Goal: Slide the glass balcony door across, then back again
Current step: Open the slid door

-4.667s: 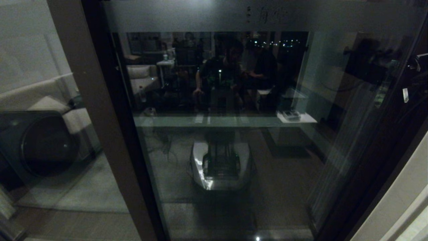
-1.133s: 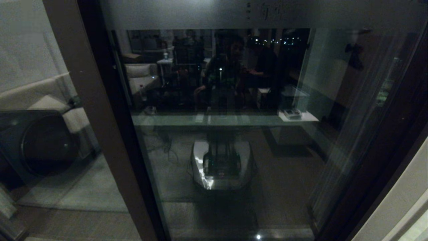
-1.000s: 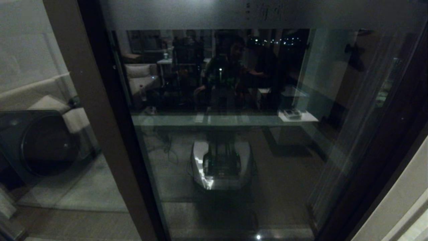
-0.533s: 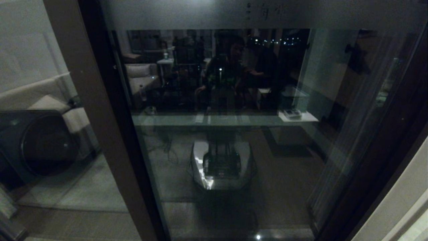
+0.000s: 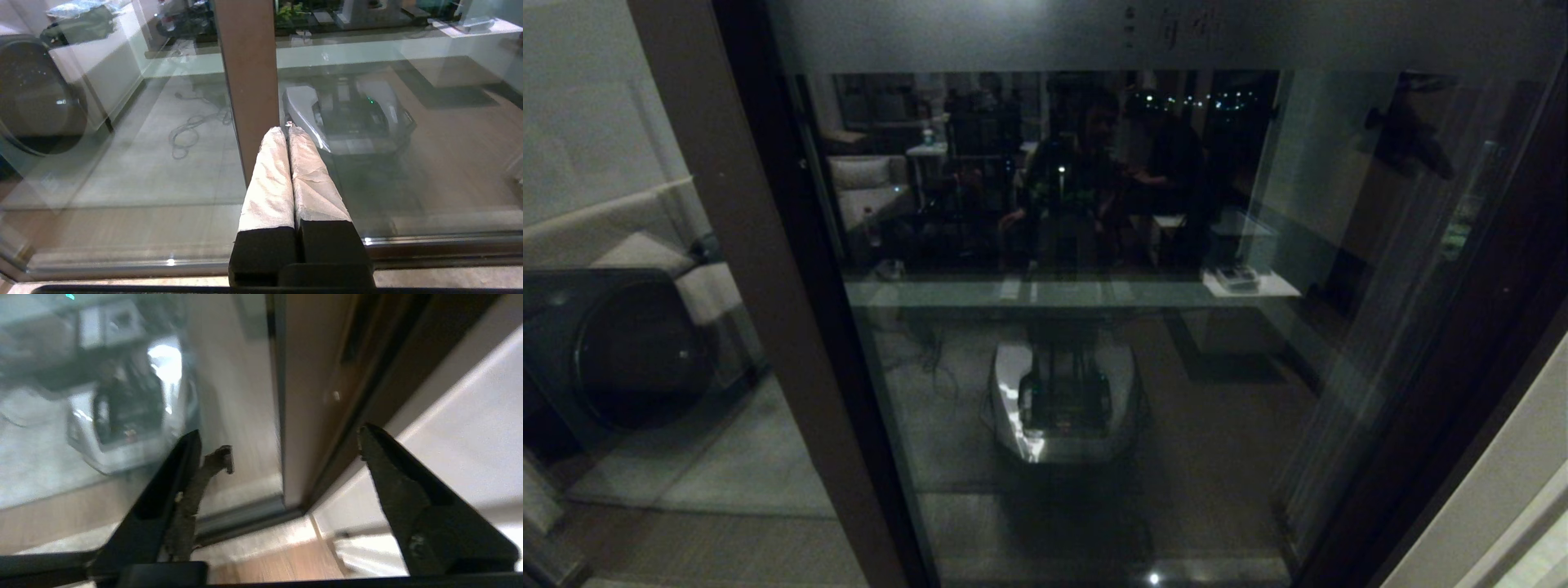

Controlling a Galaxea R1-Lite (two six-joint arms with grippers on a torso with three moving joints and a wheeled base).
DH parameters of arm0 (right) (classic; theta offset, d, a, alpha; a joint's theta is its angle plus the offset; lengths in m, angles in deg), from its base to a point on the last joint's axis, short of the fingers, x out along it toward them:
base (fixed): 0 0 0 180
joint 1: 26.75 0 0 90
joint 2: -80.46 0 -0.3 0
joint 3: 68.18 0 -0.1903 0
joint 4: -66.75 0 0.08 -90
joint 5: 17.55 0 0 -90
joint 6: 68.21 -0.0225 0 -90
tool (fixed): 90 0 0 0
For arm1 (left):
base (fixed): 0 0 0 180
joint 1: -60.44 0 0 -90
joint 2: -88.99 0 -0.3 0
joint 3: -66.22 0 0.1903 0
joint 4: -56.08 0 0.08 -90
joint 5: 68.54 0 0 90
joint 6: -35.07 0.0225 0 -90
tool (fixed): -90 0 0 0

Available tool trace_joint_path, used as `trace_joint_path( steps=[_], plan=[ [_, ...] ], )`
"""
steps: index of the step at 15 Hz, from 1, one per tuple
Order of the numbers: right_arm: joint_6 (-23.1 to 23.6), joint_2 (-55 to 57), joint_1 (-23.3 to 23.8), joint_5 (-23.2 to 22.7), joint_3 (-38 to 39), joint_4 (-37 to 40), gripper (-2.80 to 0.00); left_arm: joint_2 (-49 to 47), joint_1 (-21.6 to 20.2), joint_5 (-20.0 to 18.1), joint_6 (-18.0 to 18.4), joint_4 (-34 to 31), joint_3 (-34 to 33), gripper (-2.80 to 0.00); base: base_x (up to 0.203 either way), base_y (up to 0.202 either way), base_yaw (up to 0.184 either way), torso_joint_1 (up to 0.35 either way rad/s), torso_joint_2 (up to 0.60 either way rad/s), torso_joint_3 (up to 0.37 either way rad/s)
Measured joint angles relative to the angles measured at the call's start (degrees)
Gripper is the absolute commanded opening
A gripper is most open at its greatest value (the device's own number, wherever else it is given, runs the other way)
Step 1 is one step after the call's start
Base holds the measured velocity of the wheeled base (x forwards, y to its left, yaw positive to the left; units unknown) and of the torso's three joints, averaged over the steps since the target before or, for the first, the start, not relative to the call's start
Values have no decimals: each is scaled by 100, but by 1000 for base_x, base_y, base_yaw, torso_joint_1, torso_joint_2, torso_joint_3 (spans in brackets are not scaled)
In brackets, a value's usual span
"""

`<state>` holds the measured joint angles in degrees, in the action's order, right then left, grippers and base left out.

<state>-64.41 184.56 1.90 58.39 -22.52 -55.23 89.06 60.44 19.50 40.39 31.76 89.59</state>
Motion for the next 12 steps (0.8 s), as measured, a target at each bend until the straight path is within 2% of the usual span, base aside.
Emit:
trace_joint_path(
  steps=[5,10,12],
  plan=[
    [20,275,237,-303,166,-1117,0,0,0,-2,0,-1,0,-280,0,0,0,0,0,0],
    [38,430,259,-358,225,-1191,0,0,0,-2,0,-1,0,-280,0,0,0,0,0,0],
    [33,455,268,-553,233,-1191,0,0,0,0,2,-1,0,-280,0,0,0,0,0,0]
  ],
)
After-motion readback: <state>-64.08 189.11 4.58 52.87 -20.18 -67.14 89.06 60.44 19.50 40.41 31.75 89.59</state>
